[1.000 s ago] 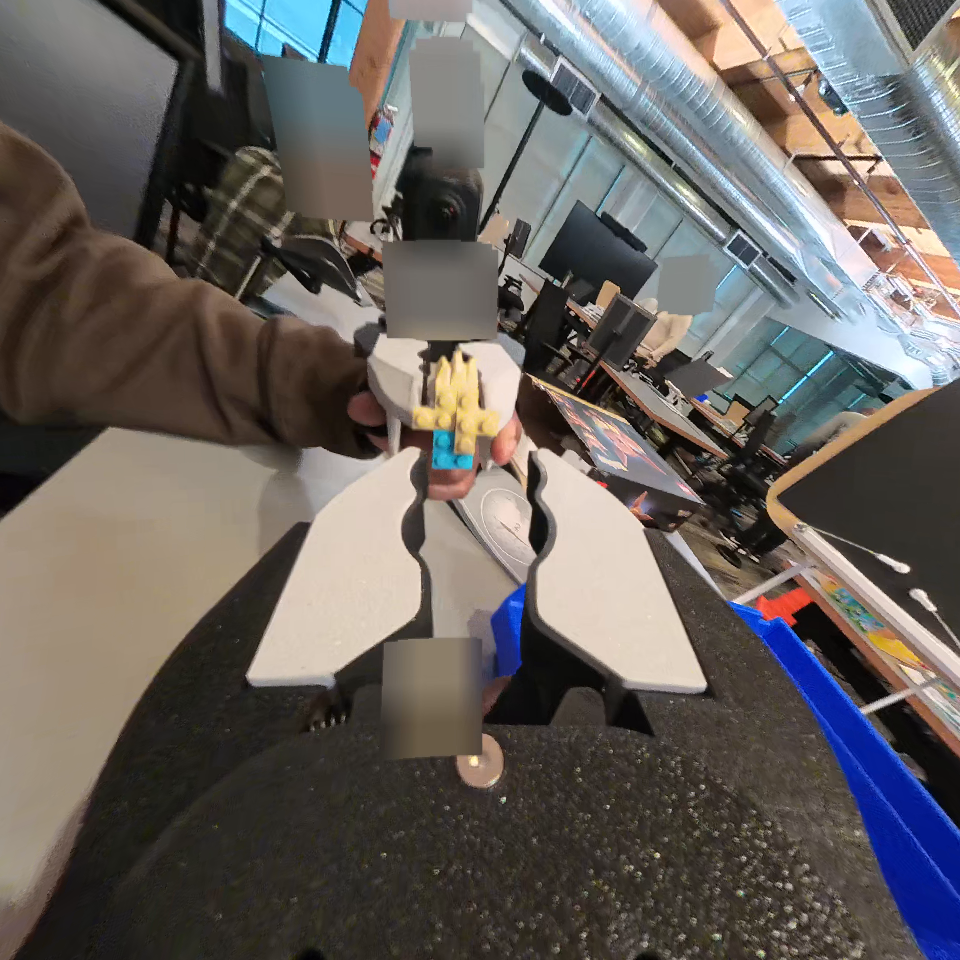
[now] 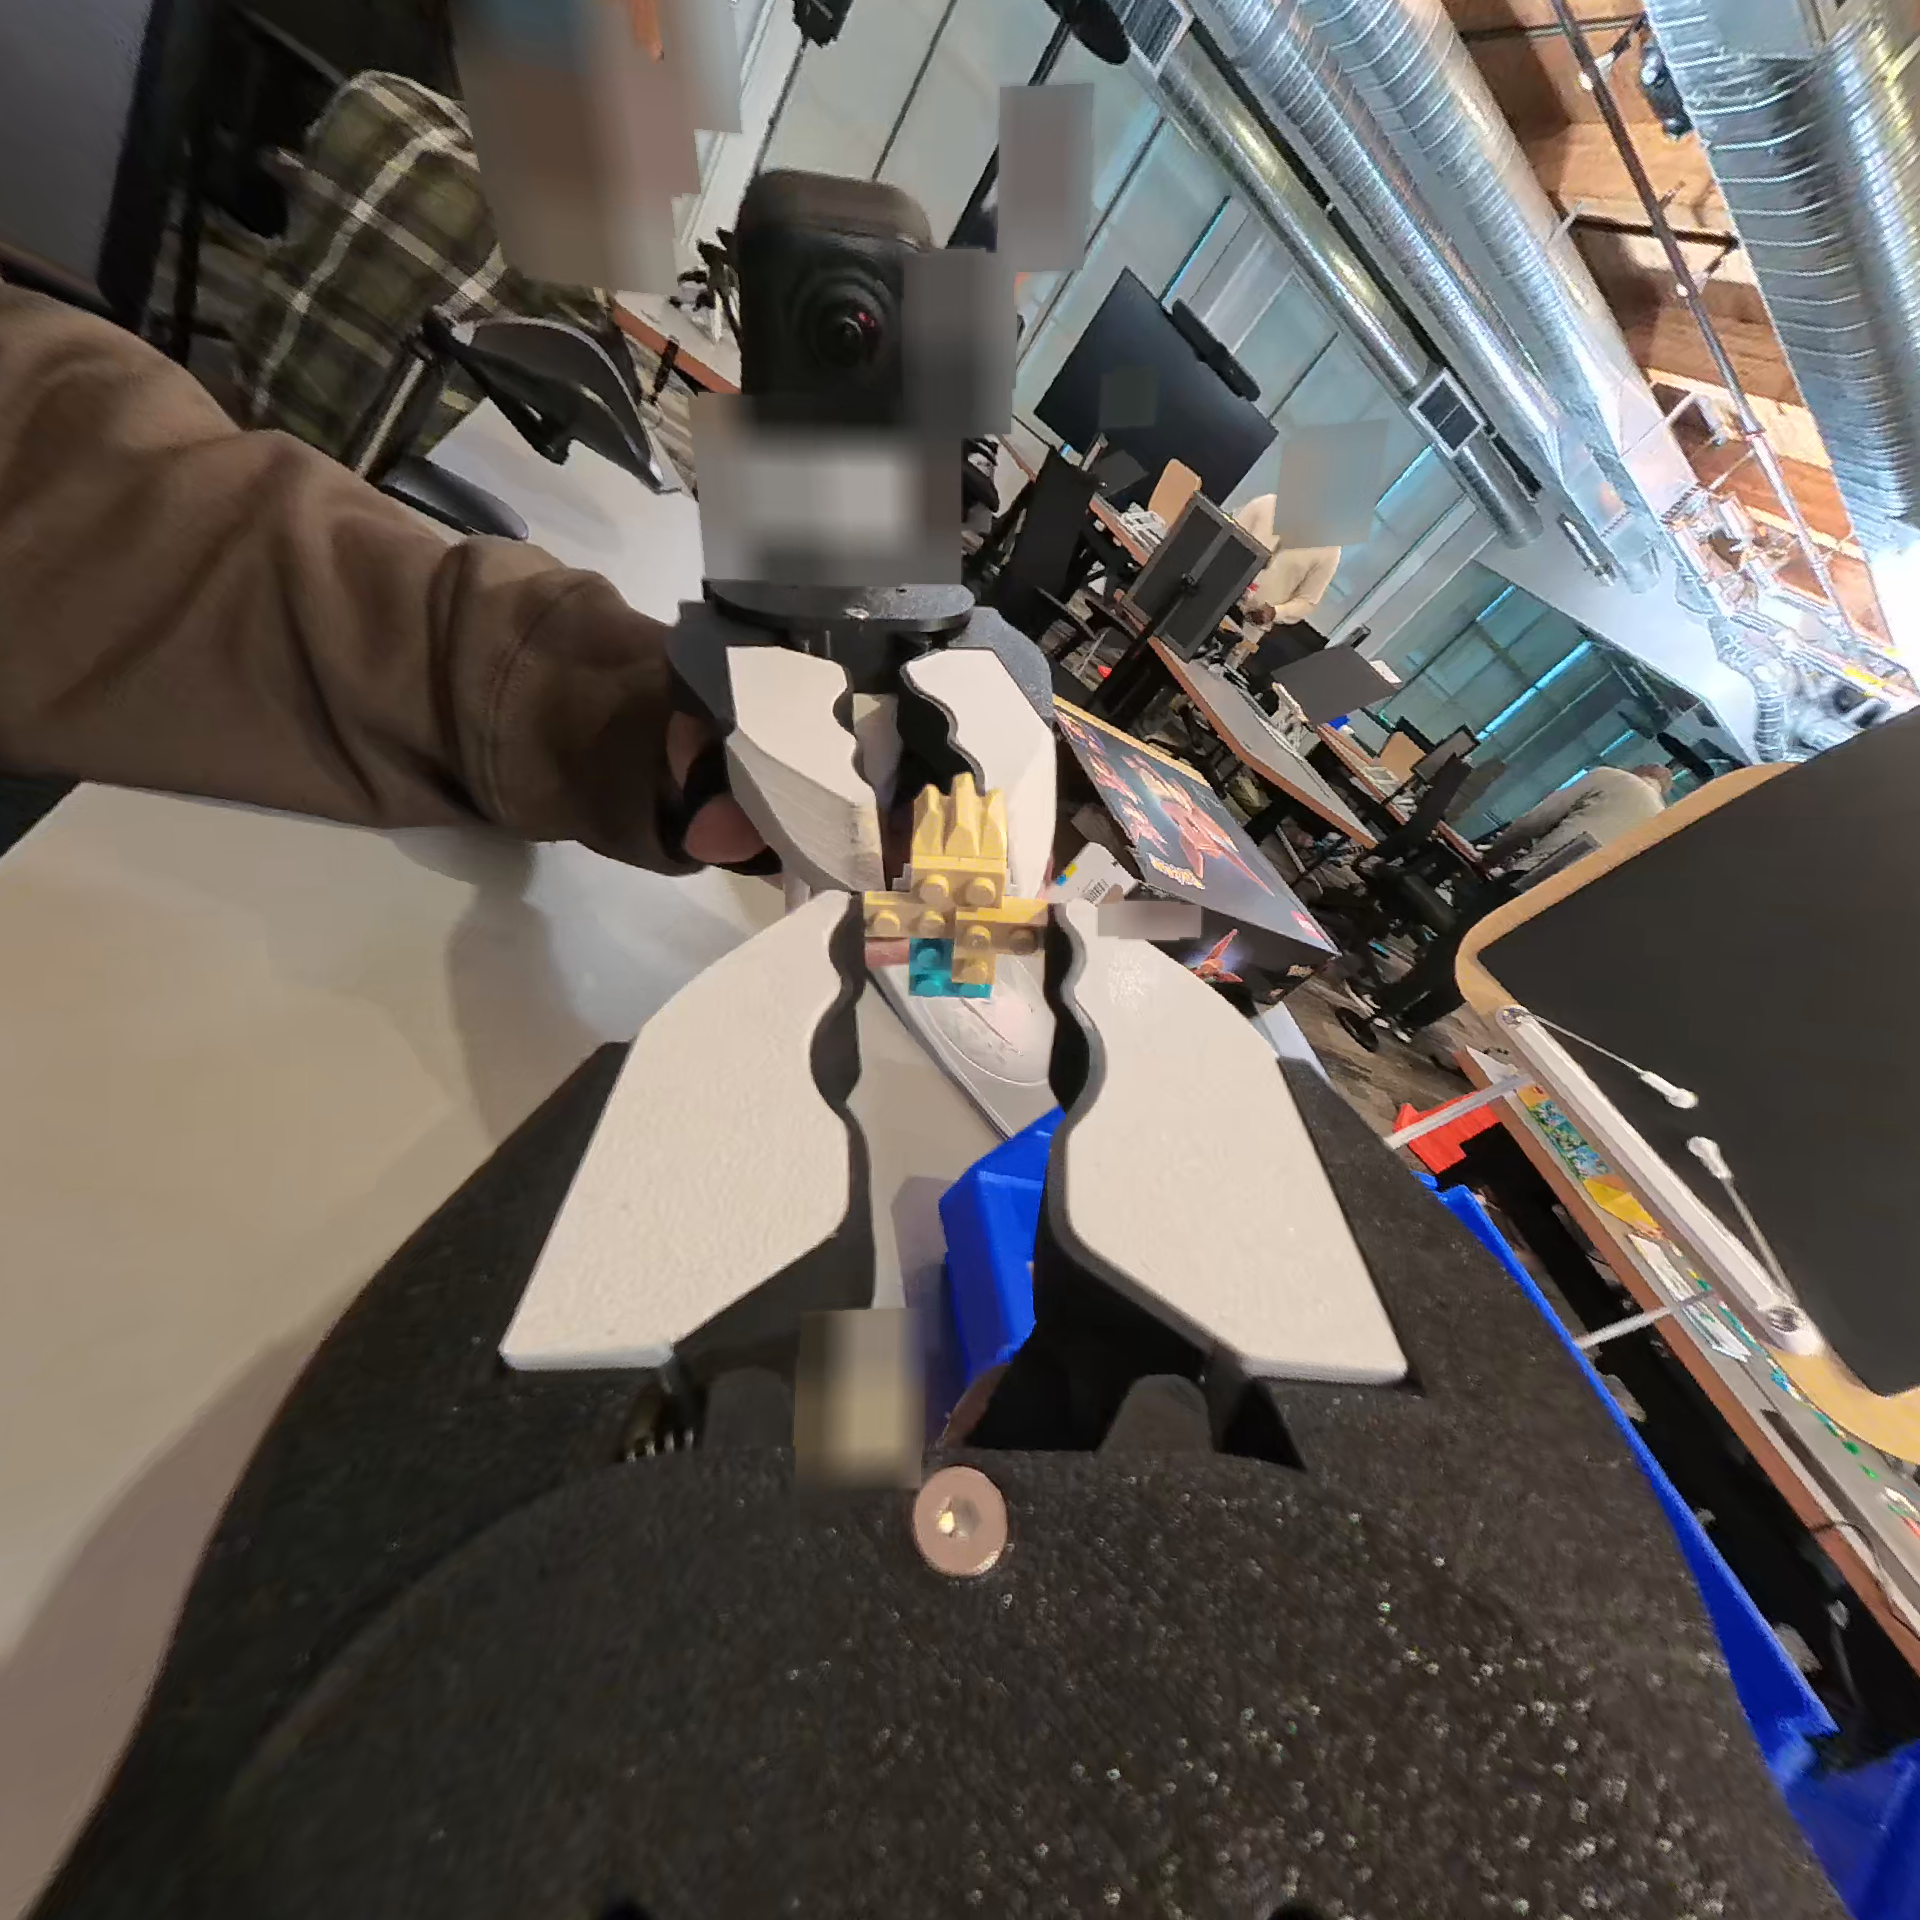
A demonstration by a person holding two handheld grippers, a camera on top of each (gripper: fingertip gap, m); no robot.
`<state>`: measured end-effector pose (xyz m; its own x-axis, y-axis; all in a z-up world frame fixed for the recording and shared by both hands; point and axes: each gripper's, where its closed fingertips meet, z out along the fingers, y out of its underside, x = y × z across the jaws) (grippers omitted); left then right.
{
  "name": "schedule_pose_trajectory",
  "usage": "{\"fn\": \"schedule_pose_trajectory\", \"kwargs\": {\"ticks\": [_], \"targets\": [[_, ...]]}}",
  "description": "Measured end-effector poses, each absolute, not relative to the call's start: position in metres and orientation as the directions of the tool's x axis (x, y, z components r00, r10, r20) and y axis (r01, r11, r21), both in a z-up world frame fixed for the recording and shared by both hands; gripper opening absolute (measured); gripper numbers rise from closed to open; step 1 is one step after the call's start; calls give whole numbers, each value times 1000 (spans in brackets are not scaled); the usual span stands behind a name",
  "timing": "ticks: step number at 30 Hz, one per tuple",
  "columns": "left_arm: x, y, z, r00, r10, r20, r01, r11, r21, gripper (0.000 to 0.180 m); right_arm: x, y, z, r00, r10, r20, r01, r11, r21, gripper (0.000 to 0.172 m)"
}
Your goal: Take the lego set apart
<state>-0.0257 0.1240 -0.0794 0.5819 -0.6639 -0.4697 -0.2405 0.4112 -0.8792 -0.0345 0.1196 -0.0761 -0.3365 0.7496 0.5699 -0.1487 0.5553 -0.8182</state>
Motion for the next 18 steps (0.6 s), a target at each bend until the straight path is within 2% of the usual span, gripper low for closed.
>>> {"fn": "schedule_pose_trajectory", "kwargs": {"ticks": [4,9,13,18], "targets": [[-28,128,-79,607,-642,-468,-247,408,-879,13,-37,126,-74,-286,756,589,-145,573,-806,33],[-30,134,-83,625,-644,-440,-249,371,-895,14,-38,132,-76,-251,742,622,-126,612,-781,33],[-39,142,-85,663,-658,-357,-225,280,-933,22,-43,137,-78,-176,700,692,-91,688,-720,32],[-44,144,-83,683,-668,-294,-191,226,-955,23,-47,141,-75,-101,652,752,-51,751,-658,32]]}}
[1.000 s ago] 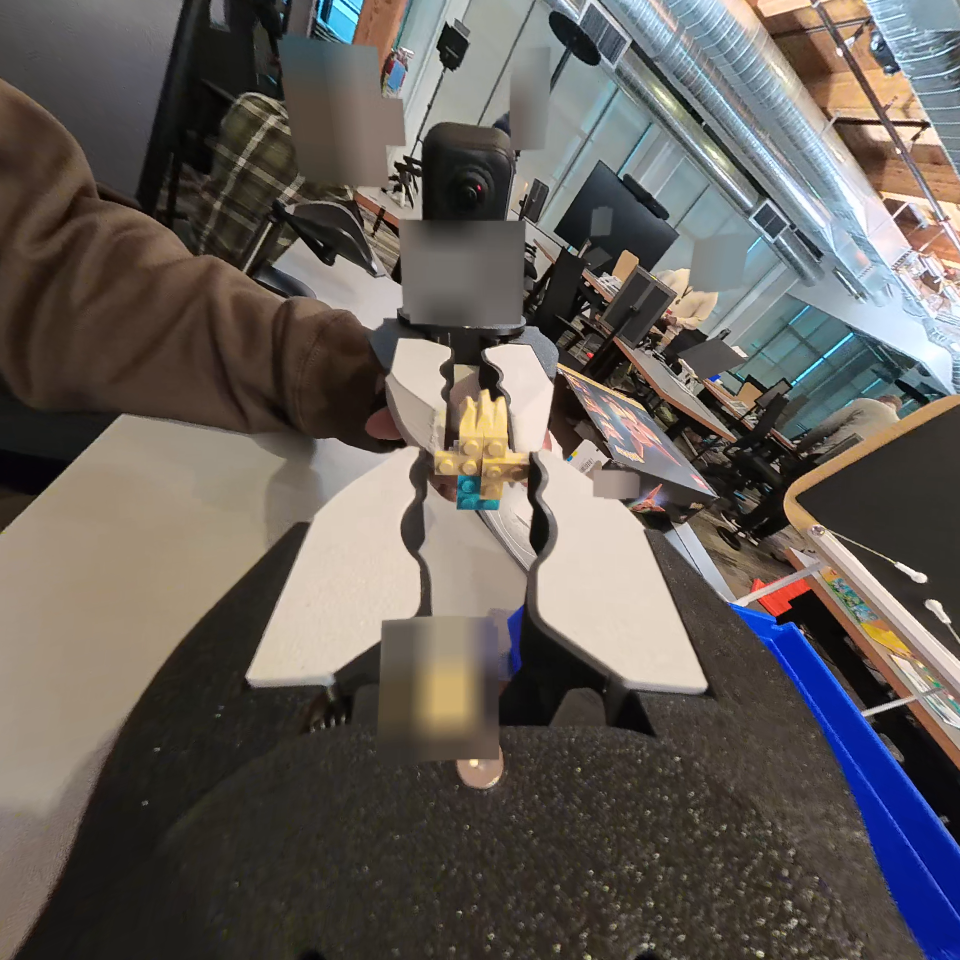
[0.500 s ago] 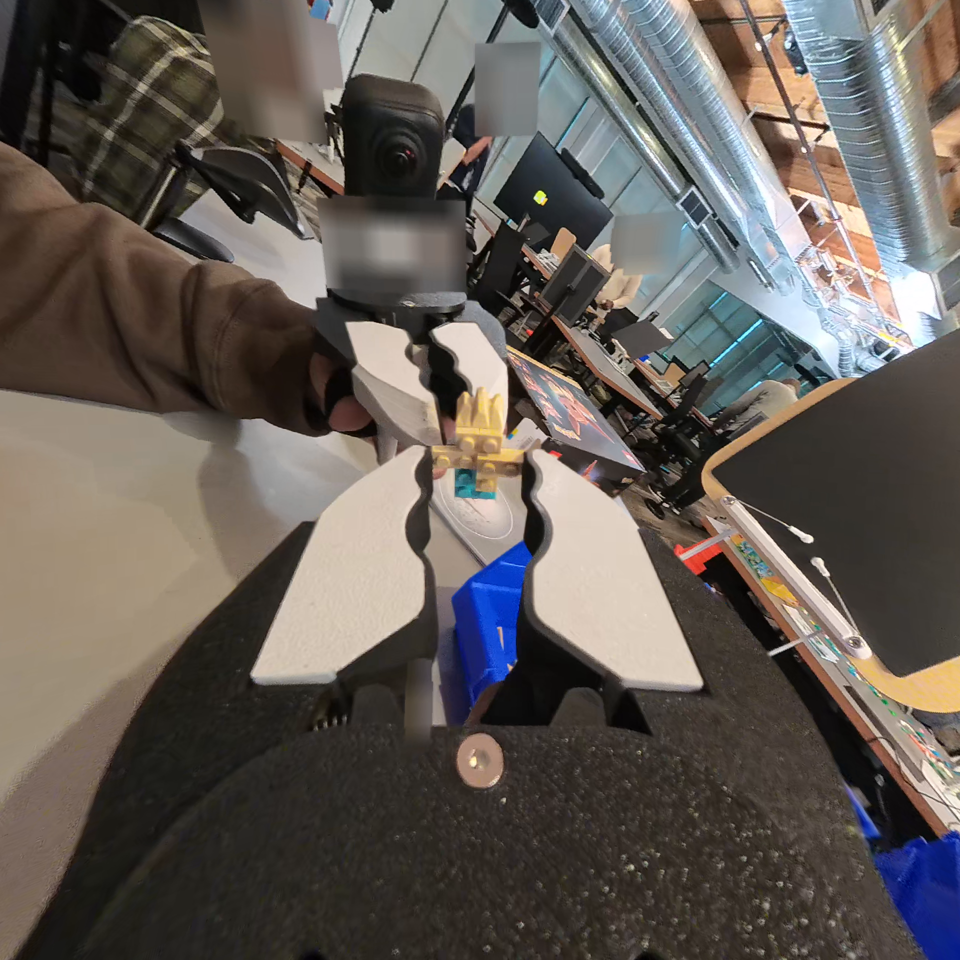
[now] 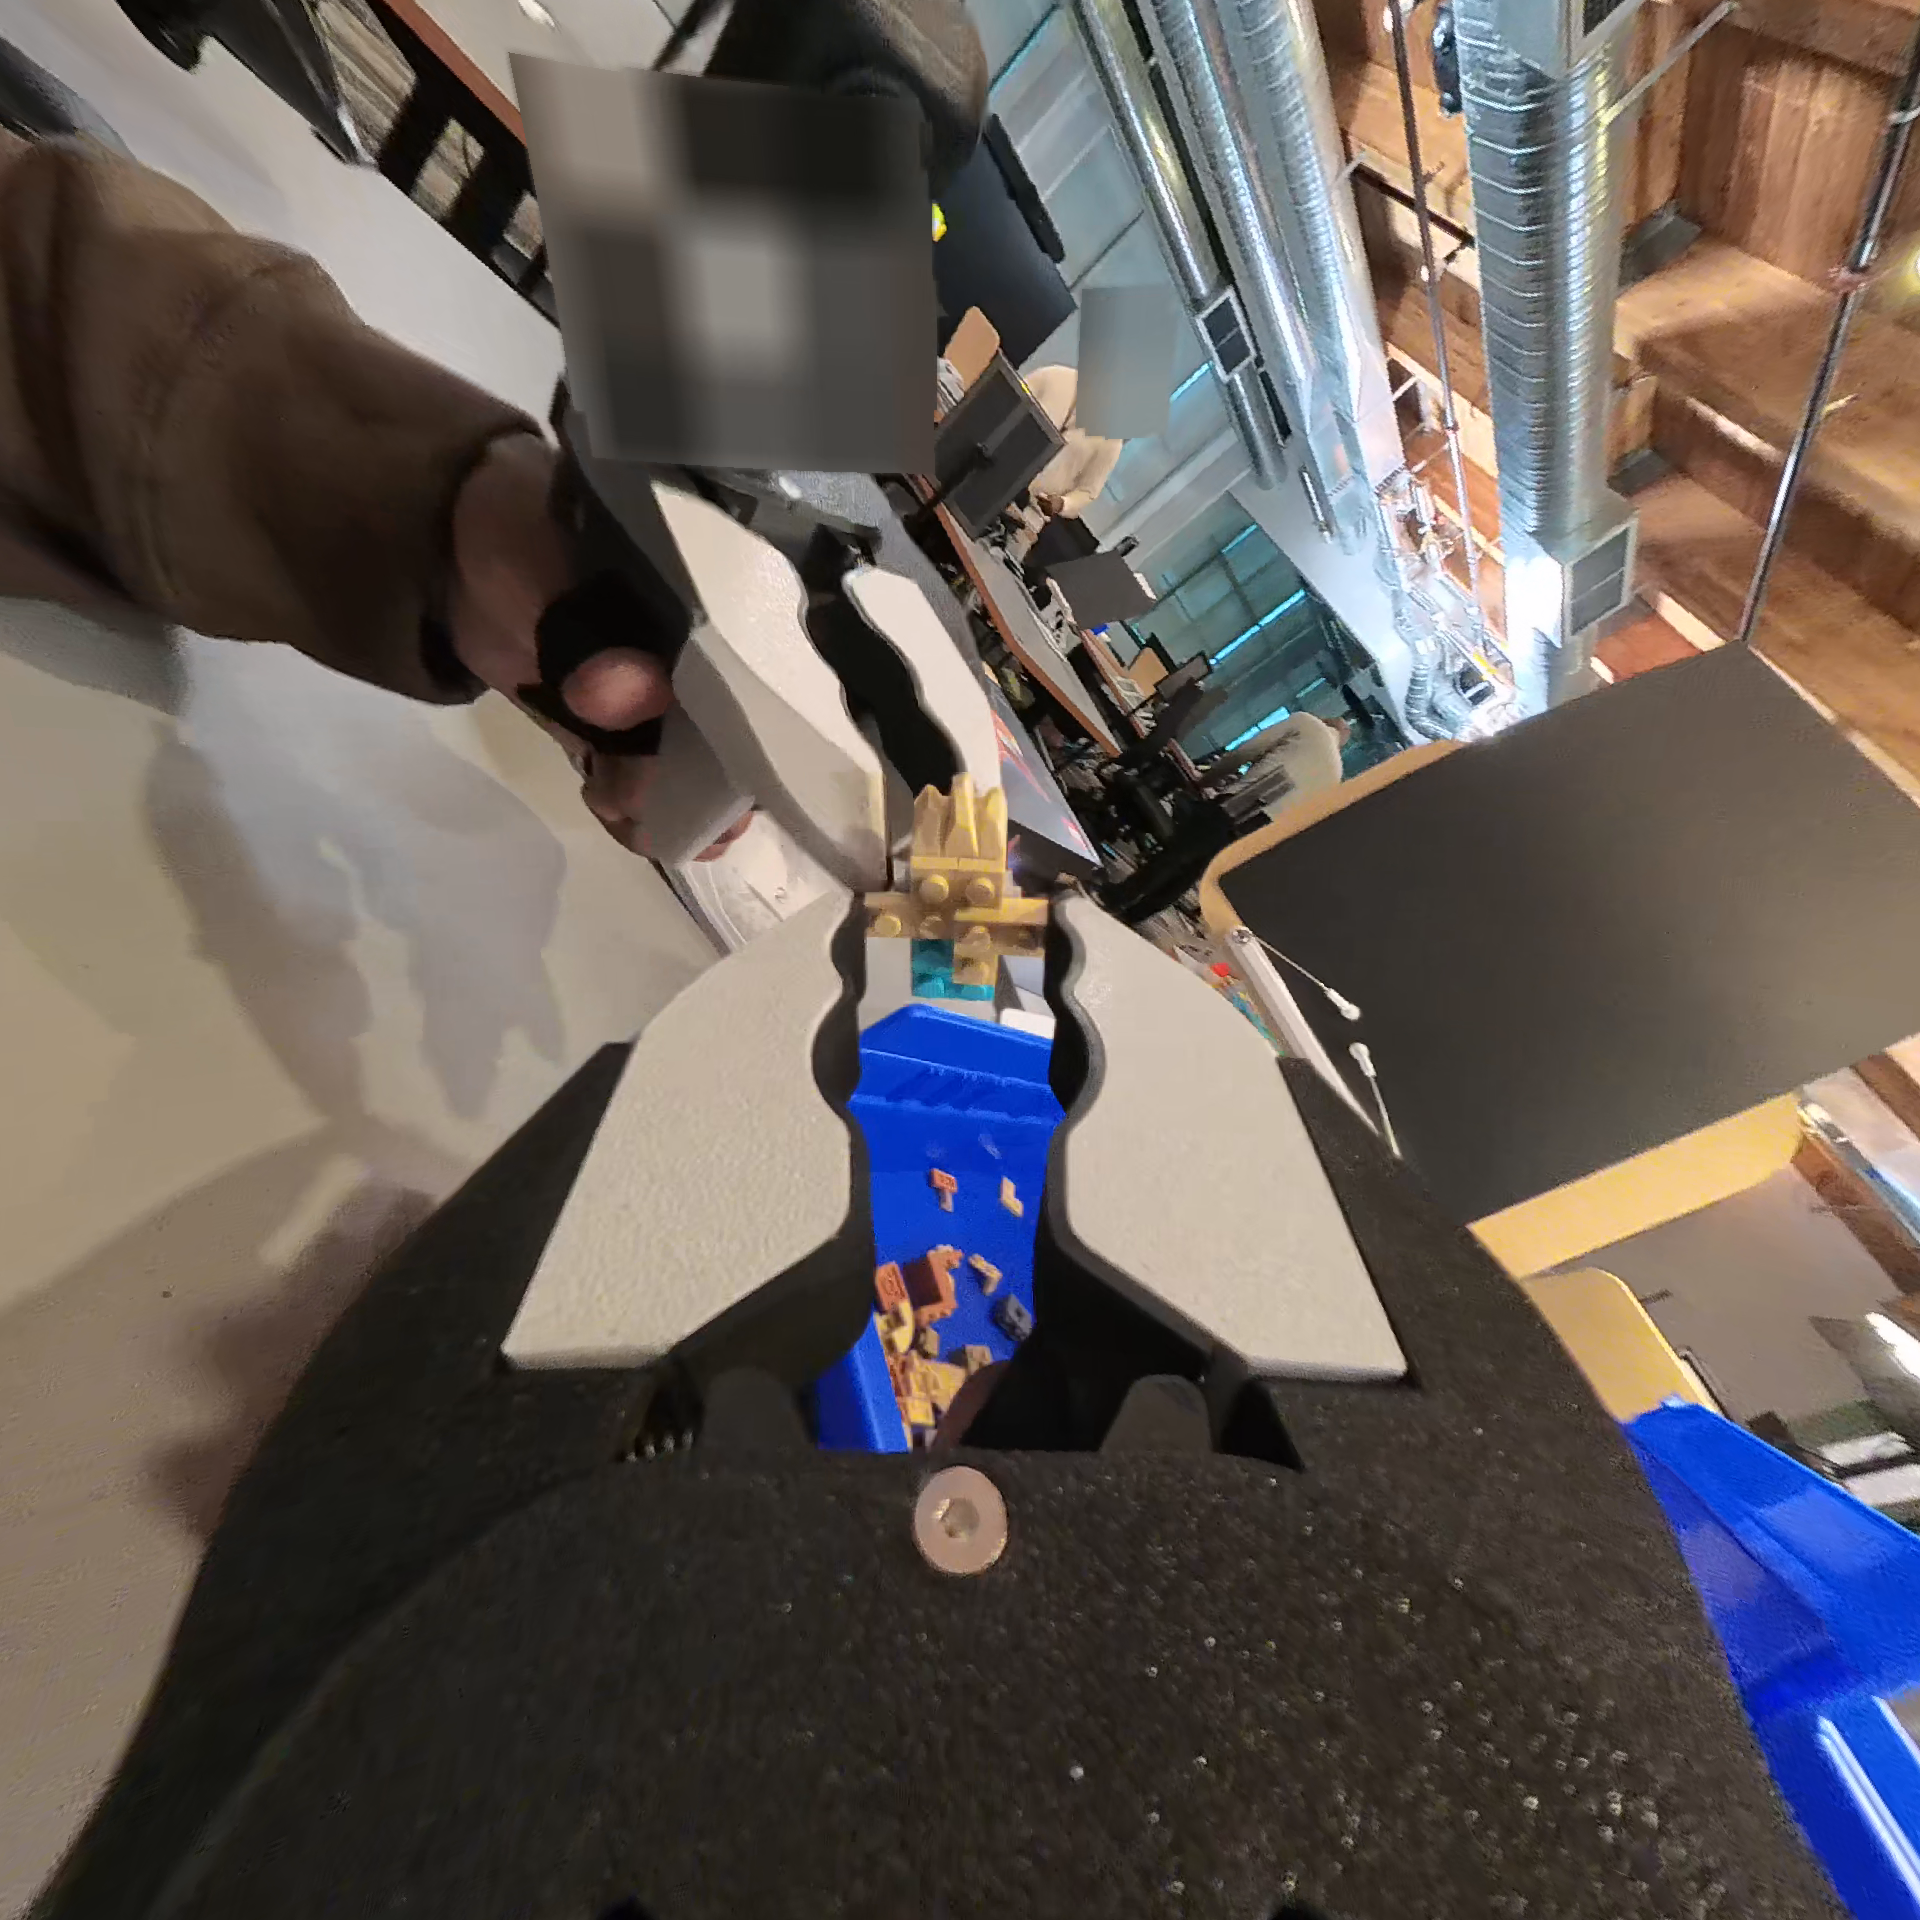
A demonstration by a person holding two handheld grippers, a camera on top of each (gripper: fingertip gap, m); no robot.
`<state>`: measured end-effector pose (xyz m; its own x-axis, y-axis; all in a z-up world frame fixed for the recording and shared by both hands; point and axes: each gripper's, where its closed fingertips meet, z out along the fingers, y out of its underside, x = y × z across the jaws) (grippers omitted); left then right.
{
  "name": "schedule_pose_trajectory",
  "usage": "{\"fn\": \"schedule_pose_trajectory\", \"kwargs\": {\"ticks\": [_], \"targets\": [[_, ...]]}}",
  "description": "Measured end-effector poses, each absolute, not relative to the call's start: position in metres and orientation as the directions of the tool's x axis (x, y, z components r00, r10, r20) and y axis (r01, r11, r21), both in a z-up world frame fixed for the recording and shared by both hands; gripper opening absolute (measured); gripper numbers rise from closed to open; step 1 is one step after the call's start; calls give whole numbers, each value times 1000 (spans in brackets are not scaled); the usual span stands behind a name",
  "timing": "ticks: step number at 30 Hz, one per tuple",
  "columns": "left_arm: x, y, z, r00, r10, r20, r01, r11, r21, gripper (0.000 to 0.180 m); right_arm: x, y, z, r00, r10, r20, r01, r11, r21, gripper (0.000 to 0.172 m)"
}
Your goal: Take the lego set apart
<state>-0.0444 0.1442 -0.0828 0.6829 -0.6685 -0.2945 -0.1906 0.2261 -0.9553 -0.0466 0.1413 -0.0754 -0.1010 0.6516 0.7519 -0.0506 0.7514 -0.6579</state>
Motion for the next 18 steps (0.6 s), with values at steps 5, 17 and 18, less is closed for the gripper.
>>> {"fn": "schedule_pose_trajectory", "kwargs": {"ticks": [5,17,18], "targets": [[-49,138,-62,703,-679,-209,-75,221,-972,28,-54,155,-86,-56,592,804,49,806,-590,32],[-57,166,-85,805,-578,-135,-144,31,-989,28,-63,164,-88,45,459,887,162,873,-460,32],[-56,167,-86,807,-576,-132,-144,25,-989,27,-64,165,-88,50,445,894,173,878,-447,32]]}}
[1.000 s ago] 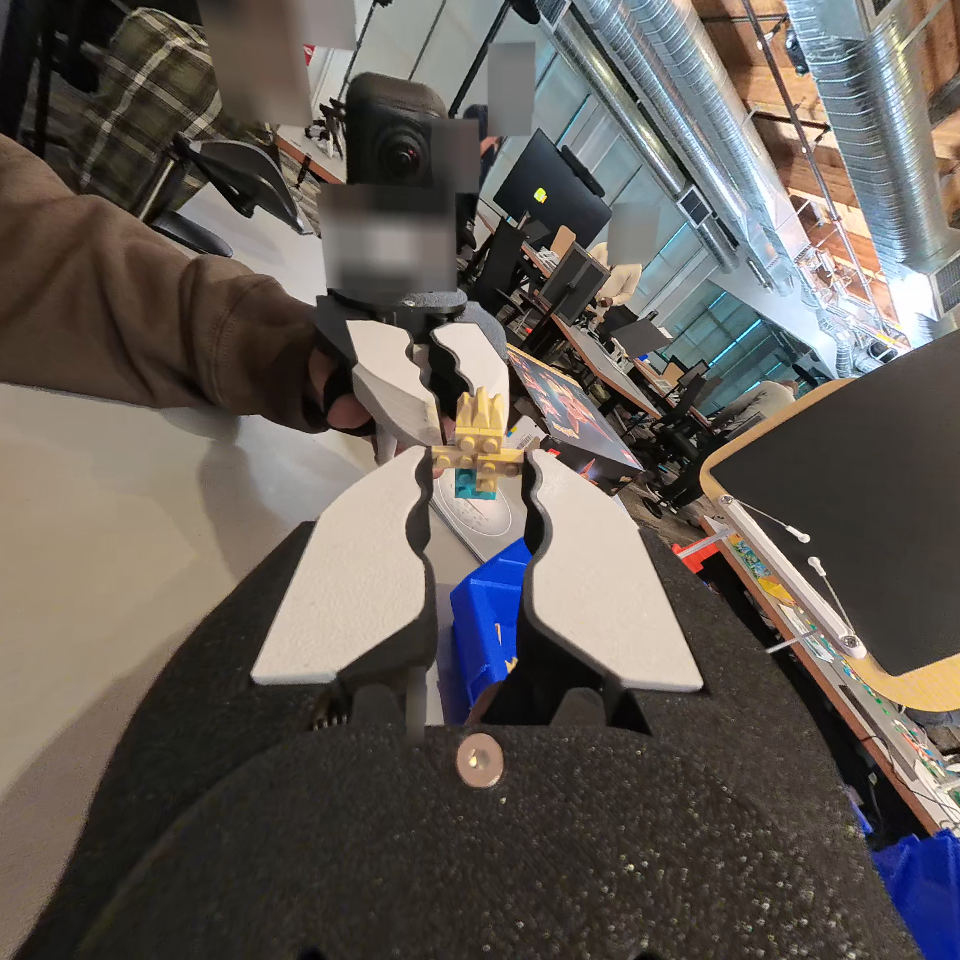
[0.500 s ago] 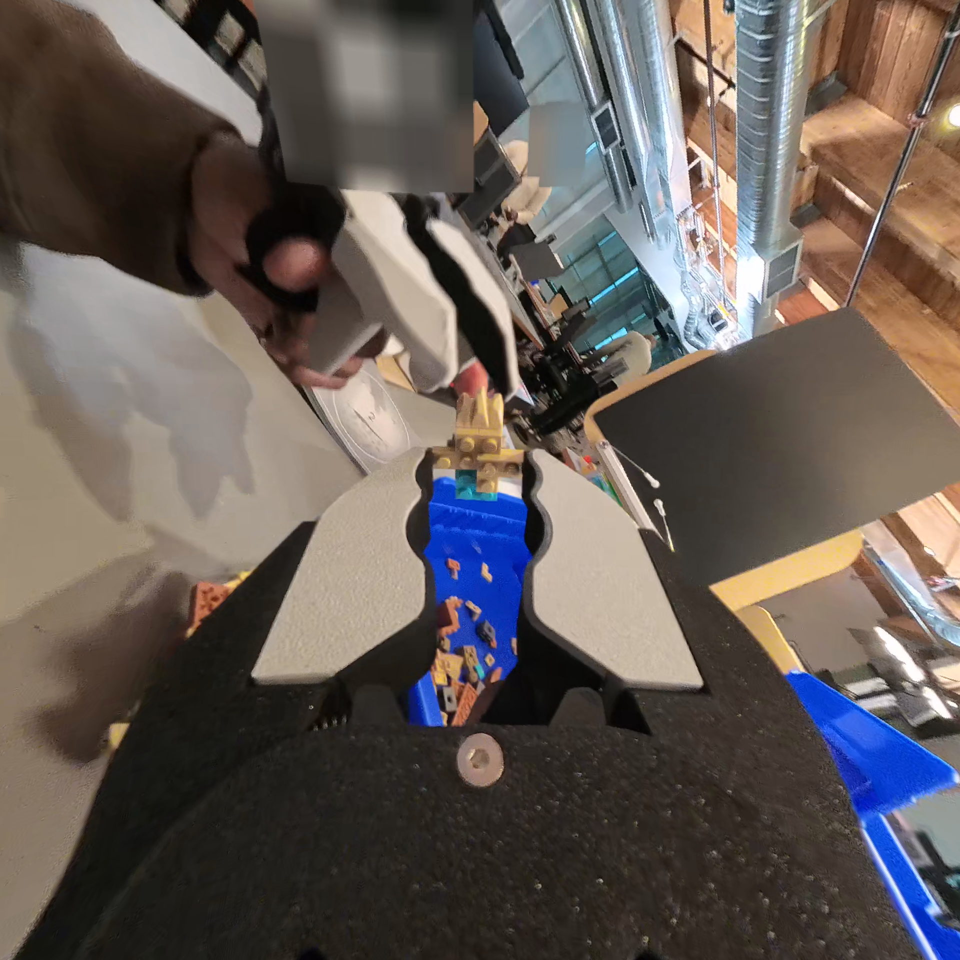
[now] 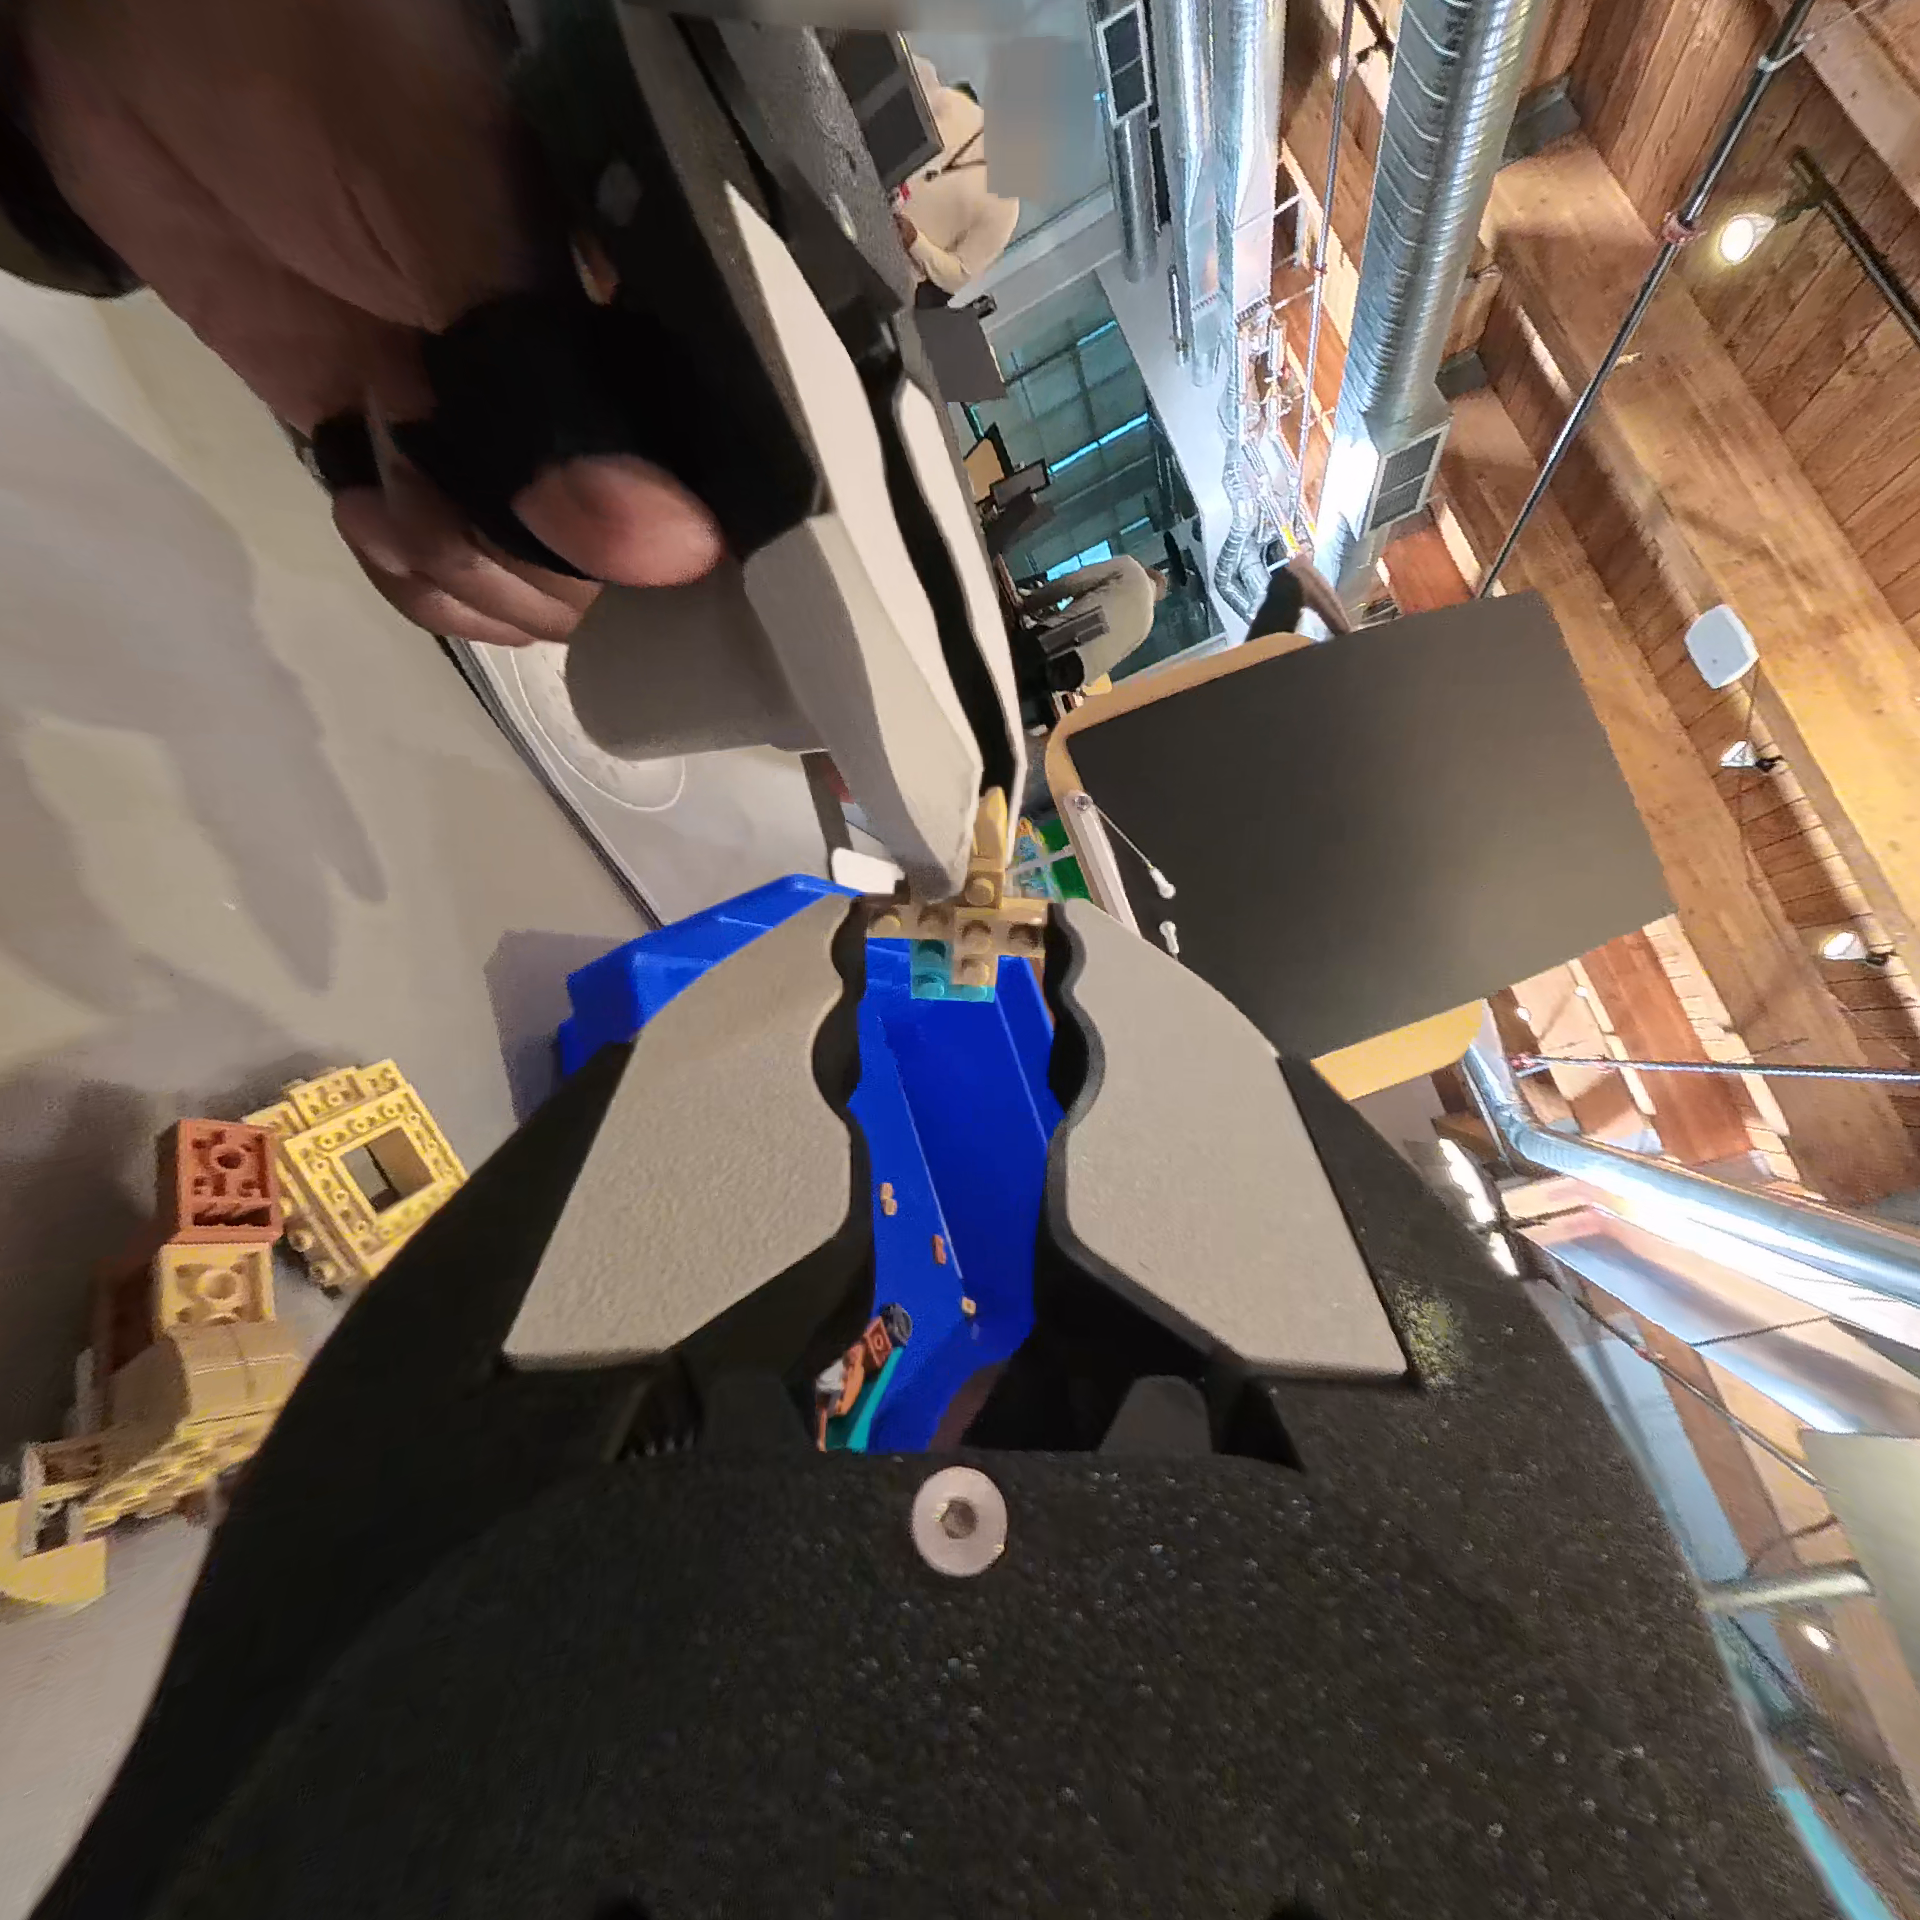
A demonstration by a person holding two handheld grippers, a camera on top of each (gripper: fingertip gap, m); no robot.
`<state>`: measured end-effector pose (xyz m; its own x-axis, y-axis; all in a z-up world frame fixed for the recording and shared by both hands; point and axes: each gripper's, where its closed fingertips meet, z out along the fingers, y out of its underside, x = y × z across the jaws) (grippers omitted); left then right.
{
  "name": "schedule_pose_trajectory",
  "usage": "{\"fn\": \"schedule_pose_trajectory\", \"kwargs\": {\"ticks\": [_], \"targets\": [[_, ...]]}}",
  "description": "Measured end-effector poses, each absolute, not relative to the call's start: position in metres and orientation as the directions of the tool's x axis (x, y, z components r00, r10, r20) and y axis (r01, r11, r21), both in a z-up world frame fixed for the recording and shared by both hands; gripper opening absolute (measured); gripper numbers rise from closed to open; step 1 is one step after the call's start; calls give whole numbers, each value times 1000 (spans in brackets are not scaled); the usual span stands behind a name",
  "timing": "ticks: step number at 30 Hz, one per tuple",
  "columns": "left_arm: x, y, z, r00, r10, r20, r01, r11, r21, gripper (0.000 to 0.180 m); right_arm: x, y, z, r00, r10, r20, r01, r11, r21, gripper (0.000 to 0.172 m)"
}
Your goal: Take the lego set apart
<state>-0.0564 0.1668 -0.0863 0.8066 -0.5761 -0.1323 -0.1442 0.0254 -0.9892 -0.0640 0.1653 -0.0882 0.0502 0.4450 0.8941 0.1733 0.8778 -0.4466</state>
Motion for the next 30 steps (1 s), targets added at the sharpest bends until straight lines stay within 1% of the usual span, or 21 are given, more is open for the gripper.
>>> {"fn": "schedule_pose_trajectory", "kwargs": {"ticks": [3,6,9,14,17,19,25,30], "targets": [[-56,170,-90,814,-568,-123,-144,7,-990,24,-66,169,-89,63,404,913,199,891,-408,32],[-55,173,-91,820,-560,-116,-136,6,-991,14,-68,175,-90,76,373,925,222,898,-381,32],[-59,181,-92,843,-531,-87,-99,5,-995,13,-71,182,-91,87,347,934,244,901,-358,32],[-66,193,-91,851,-513,113,123,-14,-992,11,-76,193,-91,128,371,920,259,883,-392,33],[-71,197,-88,808,-522,271,299,-32,-954,11,-77,196,-89,164,360,918,261,882,-393,31],[-73,199,-89,774,-527,351,383,-53,-922,11,-78,200,-91,172,348,922,280,880,-384,29],[-78,202,-89,675,-542,499,549,-82,-832,11,-78,205,-90,225,306,925,299,882,-364,29],[-85,204,-90,627,-524,576,632,-90,-770,11,-80,198,-90,248,216,944,297,911,-286,29]]}}
